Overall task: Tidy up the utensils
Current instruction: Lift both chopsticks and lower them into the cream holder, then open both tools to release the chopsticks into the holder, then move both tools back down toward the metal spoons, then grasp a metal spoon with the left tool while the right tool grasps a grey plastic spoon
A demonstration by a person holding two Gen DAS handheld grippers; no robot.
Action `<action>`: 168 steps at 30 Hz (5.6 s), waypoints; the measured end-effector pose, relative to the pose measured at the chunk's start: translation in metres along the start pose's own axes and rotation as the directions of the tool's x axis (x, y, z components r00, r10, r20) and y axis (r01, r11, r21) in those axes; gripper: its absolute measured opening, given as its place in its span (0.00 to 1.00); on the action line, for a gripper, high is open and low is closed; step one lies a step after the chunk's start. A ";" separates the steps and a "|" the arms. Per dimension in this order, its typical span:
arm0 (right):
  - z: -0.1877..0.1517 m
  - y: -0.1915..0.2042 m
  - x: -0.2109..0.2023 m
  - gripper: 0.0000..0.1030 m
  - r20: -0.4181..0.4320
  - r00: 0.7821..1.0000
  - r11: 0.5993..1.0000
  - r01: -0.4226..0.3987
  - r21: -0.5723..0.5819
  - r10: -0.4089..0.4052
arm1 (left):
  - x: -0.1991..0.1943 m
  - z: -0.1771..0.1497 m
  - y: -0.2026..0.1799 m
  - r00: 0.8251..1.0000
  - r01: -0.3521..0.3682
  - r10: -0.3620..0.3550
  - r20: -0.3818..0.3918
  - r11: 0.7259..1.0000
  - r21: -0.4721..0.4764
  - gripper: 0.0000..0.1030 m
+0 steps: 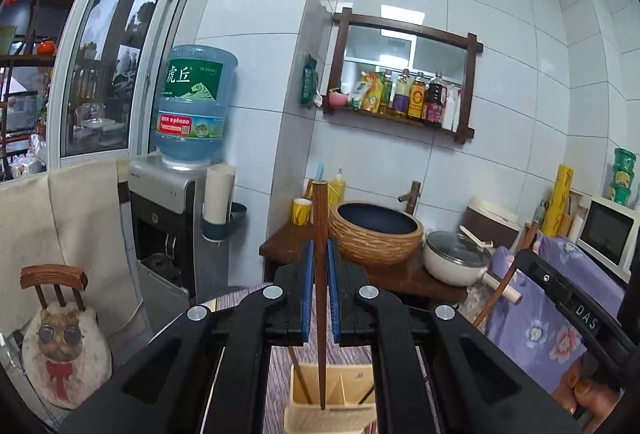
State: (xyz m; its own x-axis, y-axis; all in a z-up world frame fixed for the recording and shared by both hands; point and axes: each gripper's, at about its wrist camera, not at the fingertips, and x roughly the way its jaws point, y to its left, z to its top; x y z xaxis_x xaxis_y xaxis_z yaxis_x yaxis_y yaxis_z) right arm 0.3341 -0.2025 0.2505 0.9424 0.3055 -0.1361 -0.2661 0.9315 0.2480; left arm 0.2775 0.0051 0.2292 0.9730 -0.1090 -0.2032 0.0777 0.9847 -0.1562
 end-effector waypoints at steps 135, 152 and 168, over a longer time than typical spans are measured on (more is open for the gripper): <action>-0.294 -0.069 0.077 0.49 -0.673 0.697 0.963 0.252 -0.093 -0.247 | 0.039 -0.291 0.056 0.757 0.073 -0.028 -0.652 0.996 0.042 0.36; -0.299 -0.046 0.105 0.36 -0.677 0.650 0.933 0.315 -0.176 -0.347 | 0.042 -0.290 0.053 0.754 0.064 -0.019 -0.656 0.997 0.045 0.36; -0.267 -0.055 0.073 0.36 -0.587 0.768 0.961 0.268 -0.072 -0.258 | 0.040 -0.267 0.048 0.795 0.076 -0.043 -0.605 0.997 0.029 0.36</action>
State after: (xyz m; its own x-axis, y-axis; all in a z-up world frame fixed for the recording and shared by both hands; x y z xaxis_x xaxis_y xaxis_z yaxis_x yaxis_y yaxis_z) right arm 0.3640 -0.1790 -0.0292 0.6731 0.1103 -0.7312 -0.0177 0.9909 0.1332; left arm 0.2619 0.0118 -0.0442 0.6386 -0.2114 -0.7400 0.1575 0.9771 -0.1433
